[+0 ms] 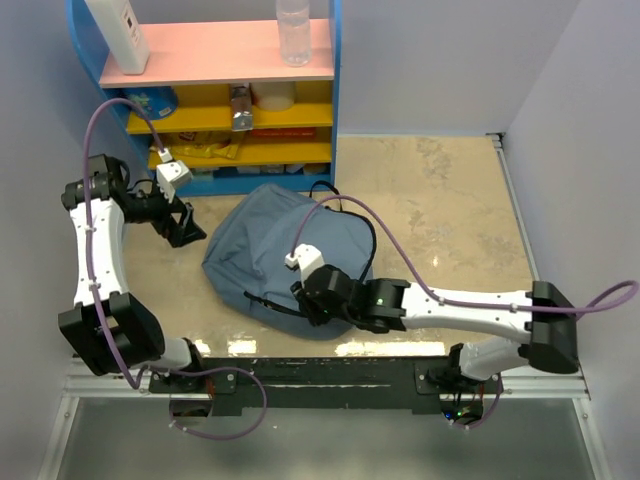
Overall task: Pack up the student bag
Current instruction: Zip the student bag at the center of the board.
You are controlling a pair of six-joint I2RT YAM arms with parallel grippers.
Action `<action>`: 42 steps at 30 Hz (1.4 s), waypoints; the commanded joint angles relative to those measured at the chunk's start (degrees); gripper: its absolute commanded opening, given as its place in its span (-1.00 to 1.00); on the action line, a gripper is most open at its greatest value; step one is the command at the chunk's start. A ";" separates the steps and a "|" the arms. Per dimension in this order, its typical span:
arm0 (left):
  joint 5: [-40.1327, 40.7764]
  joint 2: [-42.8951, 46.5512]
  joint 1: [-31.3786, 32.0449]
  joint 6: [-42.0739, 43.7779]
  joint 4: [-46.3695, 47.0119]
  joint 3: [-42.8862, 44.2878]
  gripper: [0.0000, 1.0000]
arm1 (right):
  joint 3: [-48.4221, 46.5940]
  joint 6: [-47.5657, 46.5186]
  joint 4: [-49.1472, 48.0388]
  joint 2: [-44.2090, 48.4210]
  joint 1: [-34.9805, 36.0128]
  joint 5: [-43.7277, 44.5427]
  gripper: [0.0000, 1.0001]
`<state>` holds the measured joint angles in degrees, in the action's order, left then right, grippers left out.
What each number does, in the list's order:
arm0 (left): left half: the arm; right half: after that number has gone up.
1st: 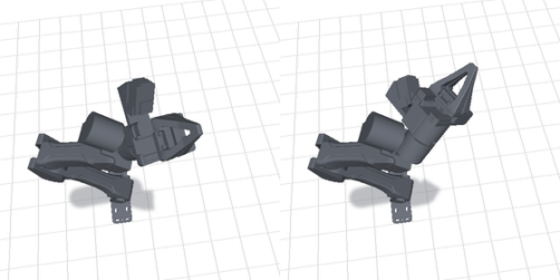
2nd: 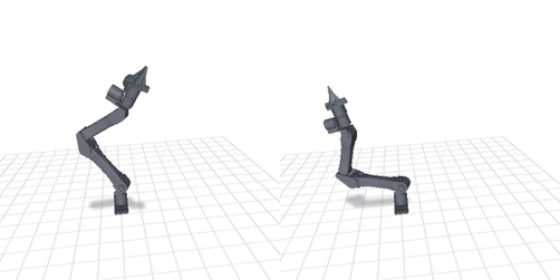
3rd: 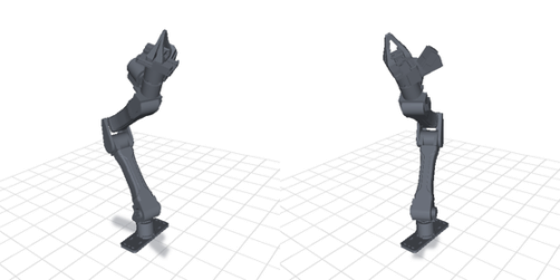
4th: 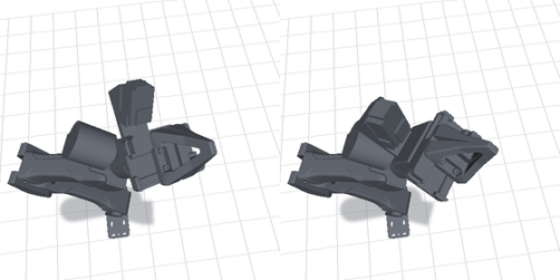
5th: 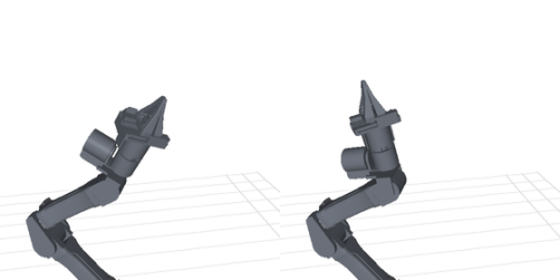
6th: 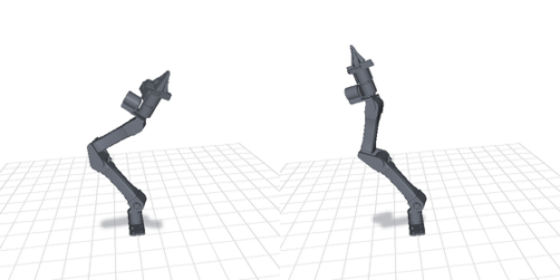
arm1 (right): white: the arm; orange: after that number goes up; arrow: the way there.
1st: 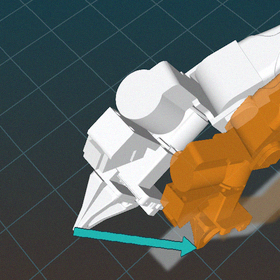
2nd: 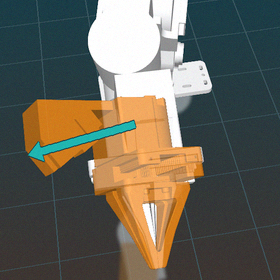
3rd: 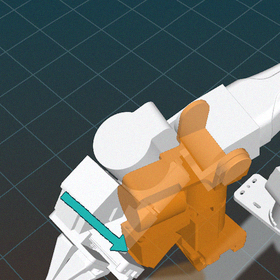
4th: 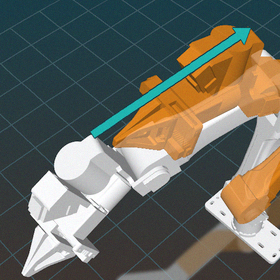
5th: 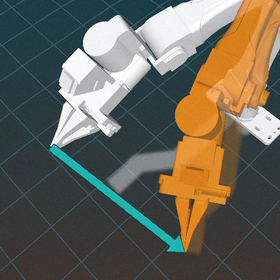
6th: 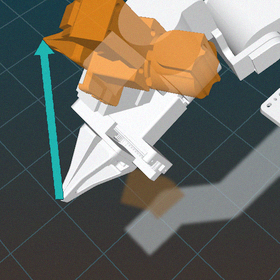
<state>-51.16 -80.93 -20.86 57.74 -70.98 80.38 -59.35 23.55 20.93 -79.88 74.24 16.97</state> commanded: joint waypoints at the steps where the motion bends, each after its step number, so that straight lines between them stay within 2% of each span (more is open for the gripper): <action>1: -4.48 4.80 -0.14 4.41 -0.22 -2.06 1.00 | 4.77 6.42 -6.42 4.12 0.47 -0.10 -0.31; 2: -4.48 6.38 -0.14 4.40 0.92 -3.55 1.00 | 3.55 5.81 -6.25 3.68 0.47 0.25 -0.29; 4: -4.30 8.23 -0.23 4.75 1.81 -5.40 1.00 | -0.13 2.32 -3.90 1.31 0.56 0.78 -0.11; 5: -3.95 8.76 -0.14 4.84 2.94 -7.15 1.00 | -5.63 0.72 -2.83 0.26 0.56 1.13 -0.02; 8: -3.60 8.95 -0.14 5.28 2.87 -8.48 1.00 | -16.97 -5.87 0.07 -4.57 1.26 2.80 0.42; 9: -3.60 8.68 -0.23 5.98 2.00 -8.40 1.00 | -19.46 -7.10 0.43 -6.15 1.35 2.02 0.65; 11: -4.56 7.37 -0.49 7.91 -0.29 -7.35 1.00 | -25.51 -9.04 1.57 -10.90 1.35 0.88 0.97; 14: -7.19 5.96 -1.90 6.61 -0.56 -5.51 1.00 | -29.93 -6.60 2.19 -15.74 1.17 -0.36 0.98; 17: -10.44 5.60 -5.76 3.88 1.27 -4.18 1.00 | -29.51 -4.30 -0.62 -16.54 1.00 -0.97 0.98; 19: -11.24 5.60 -8.22 0.65 3.21 -4.44 1.00 | -28.54 -6.74 -2.46 -16.54 1.00 -2.46 0.96; 20: -10.72 5.60 -8.66 -0.51 4.70 -4.62 1.00 | -29.06 -7.89 -2.38 -17.50 0.91 -1.86 0.84; 24: -9.66 5.51 -9.63 -2.80 5.94 -6.02 1.00 | -33.54 -9.49 3.85 -21.81 1.52 0.25 0.56; 29: -9.23 6.57 -9.81 -3.07 6.47 -7.78 1.00 | -33.46 -9.75 3.59 -24.62 2.31 2.19 0.13; 42: -8.96 6.57 -9.81 -1.22 4.54 -7.69 1.00 | -31.70 -9.93 2.28 -27.53 3.55 6.49 0.11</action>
<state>-58.06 -75.55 -30.11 55.11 -66.06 72.75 -90.30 14.68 24.29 -106.94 77.38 19.88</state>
